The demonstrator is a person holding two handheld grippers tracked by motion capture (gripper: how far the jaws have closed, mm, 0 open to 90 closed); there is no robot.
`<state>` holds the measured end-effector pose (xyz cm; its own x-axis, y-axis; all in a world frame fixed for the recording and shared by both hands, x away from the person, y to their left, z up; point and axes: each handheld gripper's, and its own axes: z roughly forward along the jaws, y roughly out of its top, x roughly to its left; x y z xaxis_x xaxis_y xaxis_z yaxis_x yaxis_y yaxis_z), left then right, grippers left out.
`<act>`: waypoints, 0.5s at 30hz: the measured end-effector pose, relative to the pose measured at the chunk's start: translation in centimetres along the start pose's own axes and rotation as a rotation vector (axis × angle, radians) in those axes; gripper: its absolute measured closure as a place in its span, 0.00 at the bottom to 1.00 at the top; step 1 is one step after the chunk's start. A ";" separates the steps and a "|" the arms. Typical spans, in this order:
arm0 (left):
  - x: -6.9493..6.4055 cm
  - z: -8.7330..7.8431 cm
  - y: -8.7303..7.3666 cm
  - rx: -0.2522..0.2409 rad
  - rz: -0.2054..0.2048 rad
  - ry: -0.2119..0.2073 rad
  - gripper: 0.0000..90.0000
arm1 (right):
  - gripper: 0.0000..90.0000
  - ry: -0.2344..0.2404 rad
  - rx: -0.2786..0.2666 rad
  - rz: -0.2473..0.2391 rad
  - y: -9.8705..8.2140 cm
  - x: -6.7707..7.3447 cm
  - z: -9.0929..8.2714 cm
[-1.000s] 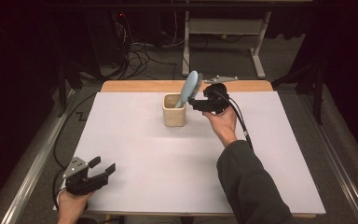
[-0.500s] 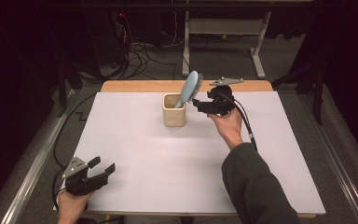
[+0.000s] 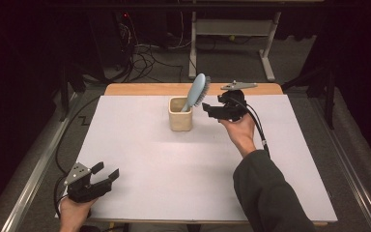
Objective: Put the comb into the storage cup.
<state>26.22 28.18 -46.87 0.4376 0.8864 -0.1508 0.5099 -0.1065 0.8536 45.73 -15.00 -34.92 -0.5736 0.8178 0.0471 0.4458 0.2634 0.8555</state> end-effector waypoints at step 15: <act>0.0 0.0 0.0 0.000 0.001 0.003 0.35 | 0.35 -0.003 -0.008 -0.008 -0.4 -0.6 -1.3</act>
<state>26.23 28.19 -46.89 0.4358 0.8877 -0.1486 0.5094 -0.1072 0.8538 44.97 -16.28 -34.64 -0.5747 0.8174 0.0385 0.4360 0.2660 0.8597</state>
